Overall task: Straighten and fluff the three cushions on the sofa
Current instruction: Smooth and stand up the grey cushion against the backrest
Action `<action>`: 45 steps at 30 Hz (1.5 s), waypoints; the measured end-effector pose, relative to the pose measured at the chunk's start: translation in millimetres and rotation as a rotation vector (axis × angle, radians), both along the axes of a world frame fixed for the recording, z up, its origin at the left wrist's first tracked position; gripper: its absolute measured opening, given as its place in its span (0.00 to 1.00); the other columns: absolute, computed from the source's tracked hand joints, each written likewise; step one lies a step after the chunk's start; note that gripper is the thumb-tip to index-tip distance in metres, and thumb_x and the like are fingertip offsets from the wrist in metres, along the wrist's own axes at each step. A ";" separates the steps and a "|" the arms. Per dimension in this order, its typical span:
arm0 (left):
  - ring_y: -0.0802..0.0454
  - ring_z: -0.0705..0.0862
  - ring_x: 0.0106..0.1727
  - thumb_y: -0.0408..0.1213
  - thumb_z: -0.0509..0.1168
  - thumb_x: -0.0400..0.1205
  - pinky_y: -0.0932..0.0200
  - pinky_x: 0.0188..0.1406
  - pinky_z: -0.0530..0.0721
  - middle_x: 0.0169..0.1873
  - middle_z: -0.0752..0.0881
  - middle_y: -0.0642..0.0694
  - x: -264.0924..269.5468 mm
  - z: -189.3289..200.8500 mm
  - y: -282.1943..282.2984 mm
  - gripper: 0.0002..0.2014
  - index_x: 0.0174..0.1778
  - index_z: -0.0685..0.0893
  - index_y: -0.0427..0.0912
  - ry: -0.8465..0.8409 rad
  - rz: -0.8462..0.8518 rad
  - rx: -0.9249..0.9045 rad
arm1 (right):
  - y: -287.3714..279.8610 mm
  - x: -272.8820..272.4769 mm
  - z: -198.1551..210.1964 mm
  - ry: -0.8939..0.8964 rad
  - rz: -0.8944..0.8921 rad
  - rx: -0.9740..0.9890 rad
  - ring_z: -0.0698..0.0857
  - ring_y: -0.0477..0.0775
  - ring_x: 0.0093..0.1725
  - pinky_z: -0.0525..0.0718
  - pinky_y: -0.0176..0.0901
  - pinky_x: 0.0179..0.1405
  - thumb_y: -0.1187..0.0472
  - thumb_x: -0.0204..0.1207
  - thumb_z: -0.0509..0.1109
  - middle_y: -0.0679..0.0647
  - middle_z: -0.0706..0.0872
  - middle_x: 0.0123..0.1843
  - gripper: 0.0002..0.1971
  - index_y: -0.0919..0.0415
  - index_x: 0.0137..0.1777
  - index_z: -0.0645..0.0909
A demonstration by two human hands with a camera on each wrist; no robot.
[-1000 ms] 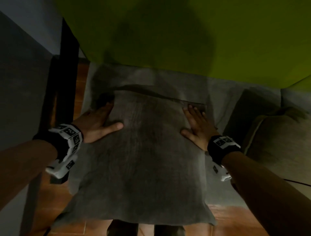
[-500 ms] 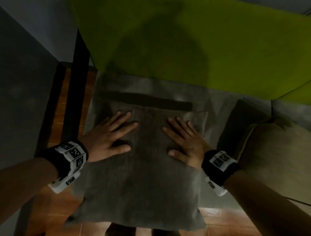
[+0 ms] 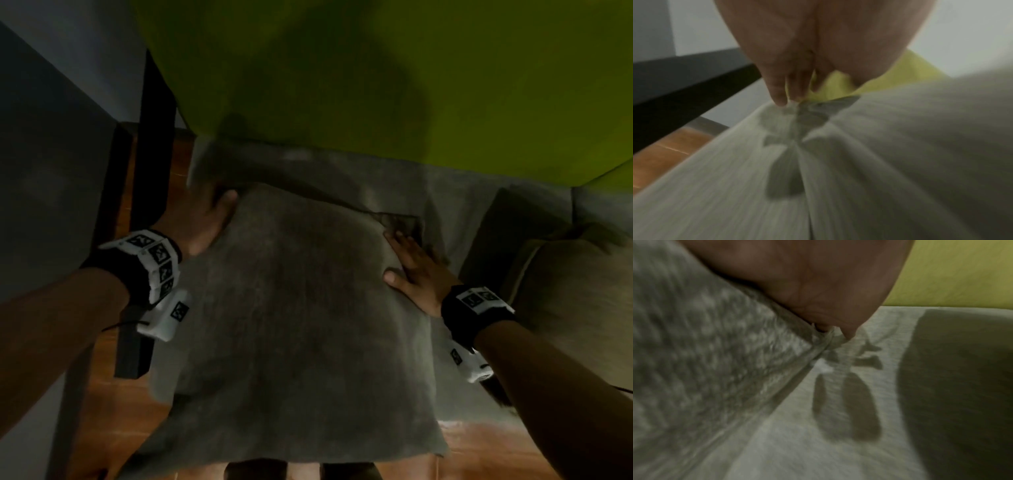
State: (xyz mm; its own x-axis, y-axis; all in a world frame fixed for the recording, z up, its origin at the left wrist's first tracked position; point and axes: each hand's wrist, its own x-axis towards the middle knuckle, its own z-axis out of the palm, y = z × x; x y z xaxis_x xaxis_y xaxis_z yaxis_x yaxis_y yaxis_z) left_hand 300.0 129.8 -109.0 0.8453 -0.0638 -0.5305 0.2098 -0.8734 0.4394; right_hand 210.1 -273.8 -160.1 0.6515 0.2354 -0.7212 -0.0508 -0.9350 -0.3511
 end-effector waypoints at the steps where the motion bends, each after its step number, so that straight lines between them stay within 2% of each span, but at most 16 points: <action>1: 0.32 0.81 0.65 0.64 0.44 0.87 0.47 0.63 0.77 0.68 0.80 0.32 10.8 -0.8 3.2 0.33 0.72 0.76 0.42 -0.063 0.023 0.023 | -3.6 -2.6 2.0 0.005 0.014 -0.019 0.38 0.50 0.90 0.35 0.61 0.87 0.11 0.62 0.33 0.44 0.34 0.91 0.48 0.27 0.81 0.23; 3: 0.33 0.83 0.59 0.60 0.50 0.88 0.49 0.56 0.78 0.61 0.84 0.31 26.2 -0.2 5.7 0.29 0.65 0.81 0.38 -0.084 0.048 0.046 | -10.8 -7.5 6.6 0.014 0.054 -0.044 0.35 0.51 0.89 0.34 0.61 0.87 0.11 0.61 0.32 0.43 0.31 0.90 0.46 0.23 0.76 0.19; 5: 0.37 0.82 0.61 0.52 0.57 0.88 0.52 0.60 0.77 0.62 0.85 0.38 35.2 5.8 5.2 0.20 0.66 0.85 0.43 -0.012 -0.009 0.038 | -14.2 -11.0 8.2 0.002 0.081 -0.043 0.34 0.52 0.89 0.33 0.61 0.87 0.11 0.62 0.32 0.43 0.31 0.90 0.44 0.23 0.75 0.18; 8: 0.45 0.83 0.58 0.51 0.65 0.85 0.54 0.59 0.78 0.57 0.87 0.46 41.6 16.7 12.3 0.14 0.62 0.88 0.51 -0.042 -0.061 0.008 | -12.0 -12.9 11.0 -0.010 0.070 -0.039 0.34 0.54 0.90 0.36 0.67 0.87 0.11 0.64 0.34 0.44 0.33 0.91 0.46 0.24 0.78 0.20; 13: 0.34 0.86 0.57 0.44 0.68 0.84 0.51 0.52 0.78 0.56 0.90 0.36 44.0 20.9 25.7 0.12 0.58 0.90 0.42 -0.281 -0.167 0.161 | -9.2 -9.8 15.2 -0.008 0.076 -0.026 0.35 0.57 0.90 0.38 0.72 0.86 0.11 0.65 0.35 0.44 0.36 0.92 0.44 0.22 0.78 0.22; 16: 0.33 0.86 0.52 0.53 0.65 0.83 0.43 0.51 0.84 0.53 0.89 0.36 43.5 24.7 23.3 0.17 0.57 0.88 0.45 -0.350 -0.165 0.200 | -13.1 -10.3 18.1 -0.008 0.052 -0.043 0.34 0.56 0.90 0.37 0.71 0.86 0.12 0.67 0.37 0.45 0.38 0.92 0.49 0.30 0.85 0.29; 18: 0.32 0.84 0.56 0.59 0.60 0.83 0.38 0.55 0.84 0.57 0.85 0.34 38.1 35.4 18.8 0.23 0.63 0.84 0.46 -0.404 -0.131 0.210 | -15.5 -10.9 28.1 -0.109 0.009 -0.038 0.34 0.54 0.90 0.37 0.69 0.87 0.14 0.69 0.37 0.46 0.38 0.92 0.51 0.38 0.89 0.36; 20: 0.32 0.78 0.67 0.61 0.57 0.83 0.39 0.66 0.78 0.66 0.80 0.32 21.1 53.2 6.3 0.28 0.71 0.79 0.44 -0.406 -0.168 0.122 | -16.2 -12.5 48.4 -0.323 -0.007 0.020 0.35 0.54 0.90 0.41 0.70 0.88 0.19 0.76 0.39 0.48 0.39 0.92 0.48 0.44 0.91 0.40; 22: 0.36 0.69 0.79 0.62 0.57 0.82 0.40 0.77 0.69 0.80 0.70 0.38 -12.0 75.2 -12.3 0.32 0.79 0.72 0.48 -0.371 -0.309 0.022 | -8.8 -16.1 69.7 -0.550 0.081 0.115 0.40 0.60 0.91 0.46 0.73 0.87 0.24 0.81 0.44 0.54 0.45 0.93 0.43 0.45 0.91 0.43; 25: 0.35 0.56 0.86 0.68 0.50 0.83 0.30 0.80 0.62 0.88 0.53 0.43 -76.8 76.3 -35.3 0.38 0.86 0.60 0.54 -0.354 -0.605 -0.015 | 29.2 -32.3 80.1 -0.680 0.276 0.274 0.49 0.71 0.90 0.54 0.78 0.84 0.27 0.82 0.52 0.61 0.52 0.92 0.42 0.46 0.91 0.48; 27: 0.37 0.45 0.88 0.74 0.44 0.80 0.25 0.80 0.57 0.89 0.43 0.47 -112.6 54.0 -41.5 0.41 0.88 0.48 0.61 -0.201 -0.606 0.052 | 57.1 -48.0 69.4 -0.603 0.307 0.291 0.47 0.69 0.90 0.52 0.77 0.84 0.26 0.80 0.54 0.59 0.49 0.92 0.43 0.43 0.90 0.47; 29: 0.40 0.38 0.88 0.78 0.39 0.77 0.24 0.80 0.52 0.87 0.35 0.52 -131.5 26.5 -43.4 0.42 0.86 0.39 0.66 -0.111 -0.517 0.149 | 67.9 -52.4 48.7 -0.496 0.298 0.212 0.41 0.66 0.91 0.49 0.77 0.85 0.23 0.79 0.50 0.54 0.41 0.93 0.43 0.37 0.90 0.41; 33: 0.41 0.35 0.87 0.80 0.34 0.74 0.28 0.83 0.44 0.86 0.32 0.55 -119.6 -3.4 -42.5 0.42 0.83 0.34 0.71 -0.061 -0.424 0.192 | 59.2 -32.4 15.1 -0.356 0.250 0.092 0.37 0.63 0.90 0.44 0.78 0.84 0.20 0.77 0.46 0.50 0.31 0.91 0.42 0.30 0.87 0.33; 36: 0.47 0.31 0.86 0.80 0.35 0.74 0.33 0.84 0.41 0.84 0.28 0.58 -111.9 -6.7 -33.1 0.41 0.81 0.30 0.72 -0.014 -0.473 0.132 | 40.6 -27.3 2.5 -0.266 0.206 0.041 0.39 0.63 0.90 0.41 0.80 0.83 0.19 0.77 0.47 0.46 0.30 0.91 0.42 0.27 0.84 0.28; 39: 0.50 0.30 0.86 0.79 0.35 0.75 0.39 0.86 0.42 0.84 0.26 0.58 -110.4 -6.9 -17.6 0.41 0.81 0.28 0.70 0.008 -0.525 0.143 | 13.8 -28.7 -4.7 -0.178 0.182 -0.042 0.40 0.58 0.91 0.39 0.78 0.84 0.18 0.76 0.42 0.42 0.33 0.91 0.42 0.26 0.83 0.26; 45: 0.53 0.34 0.87 0.78 0.32 0.76 0.42 0.86 0.44 0.85 0.29 0.57 -115.4 4.0 3.4 0.40 0.81 0.26 0.69 0.107 -0.442 0.159 | -12.4 -26.9 8.4 -0.073 0.151 -0.124 0.37 0.52 0.90 0.32 0.74 0.83 0.21 0.78 0.33 0.41 0.39 0.92 0.42 0.36 0.89 0.35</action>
